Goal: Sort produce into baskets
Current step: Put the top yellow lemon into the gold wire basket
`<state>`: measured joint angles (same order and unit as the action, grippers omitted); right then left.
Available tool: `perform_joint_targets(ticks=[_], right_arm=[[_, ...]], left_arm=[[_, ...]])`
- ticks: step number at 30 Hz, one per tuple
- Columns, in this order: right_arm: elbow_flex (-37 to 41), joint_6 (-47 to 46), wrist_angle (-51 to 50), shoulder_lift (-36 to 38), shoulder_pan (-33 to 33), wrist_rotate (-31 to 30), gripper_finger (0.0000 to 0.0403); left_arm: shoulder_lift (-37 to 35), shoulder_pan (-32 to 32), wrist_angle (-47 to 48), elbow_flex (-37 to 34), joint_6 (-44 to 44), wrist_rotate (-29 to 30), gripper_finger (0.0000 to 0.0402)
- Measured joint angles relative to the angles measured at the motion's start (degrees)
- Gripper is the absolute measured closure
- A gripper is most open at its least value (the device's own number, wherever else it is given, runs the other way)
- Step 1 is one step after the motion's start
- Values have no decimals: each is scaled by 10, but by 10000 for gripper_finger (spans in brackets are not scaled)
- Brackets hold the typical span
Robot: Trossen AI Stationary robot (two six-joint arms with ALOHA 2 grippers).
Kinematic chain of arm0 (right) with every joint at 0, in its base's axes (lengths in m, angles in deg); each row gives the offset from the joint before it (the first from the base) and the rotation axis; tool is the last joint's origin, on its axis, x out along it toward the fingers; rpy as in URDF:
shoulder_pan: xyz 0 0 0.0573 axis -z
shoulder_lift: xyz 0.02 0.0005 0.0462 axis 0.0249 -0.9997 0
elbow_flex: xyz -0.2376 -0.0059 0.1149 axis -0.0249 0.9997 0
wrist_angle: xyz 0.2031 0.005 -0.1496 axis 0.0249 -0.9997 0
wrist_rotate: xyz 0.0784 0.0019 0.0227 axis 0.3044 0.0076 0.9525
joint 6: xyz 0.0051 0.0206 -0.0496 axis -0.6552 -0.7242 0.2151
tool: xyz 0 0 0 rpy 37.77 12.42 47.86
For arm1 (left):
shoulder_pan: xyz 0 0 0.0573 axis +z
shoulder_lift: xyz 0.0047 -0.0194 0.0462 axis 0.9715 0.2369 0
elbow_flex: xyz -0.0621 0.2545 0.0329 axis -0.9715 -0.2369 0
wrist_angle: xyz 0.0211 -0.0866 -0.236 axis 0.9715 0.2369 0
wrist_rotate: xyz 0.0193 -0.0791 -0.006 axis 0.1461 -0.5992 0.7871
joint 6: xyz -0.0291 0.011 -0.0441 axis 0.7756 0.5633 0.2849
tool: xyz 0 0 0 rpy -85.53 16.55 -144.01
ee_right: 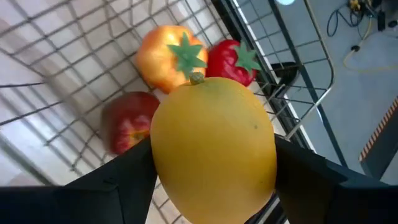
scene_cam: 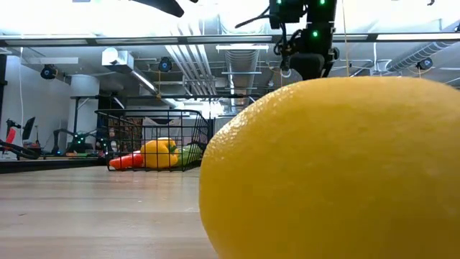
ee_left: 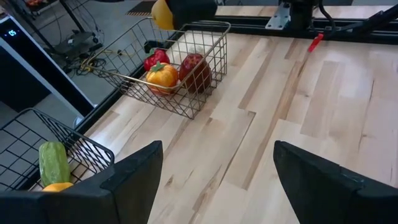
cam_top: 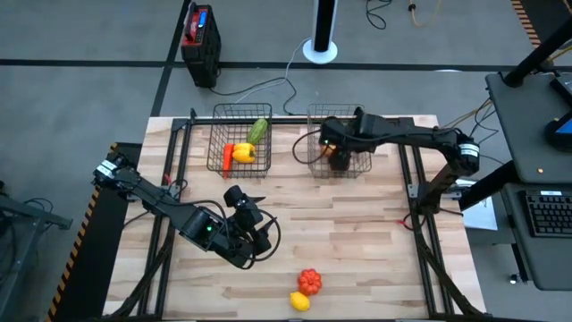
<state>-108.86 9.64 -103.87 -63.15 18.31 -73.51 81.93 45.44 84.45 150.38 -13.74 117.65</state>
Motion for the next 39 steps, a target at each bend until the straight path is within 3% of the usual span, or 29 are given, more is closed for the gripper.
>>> perform_joint_targets(ticks=[8,17,39], right_arm=[[28,46,53,11,67,7,138],[135,94,226,41,114,20,138],[214,80,255,42,119,20,138]], left_arm=[[0,0,0,0,0,0,114],[0,0,0,-1,11,-2,114],[0,1,-3,-3,17,-1,114]])
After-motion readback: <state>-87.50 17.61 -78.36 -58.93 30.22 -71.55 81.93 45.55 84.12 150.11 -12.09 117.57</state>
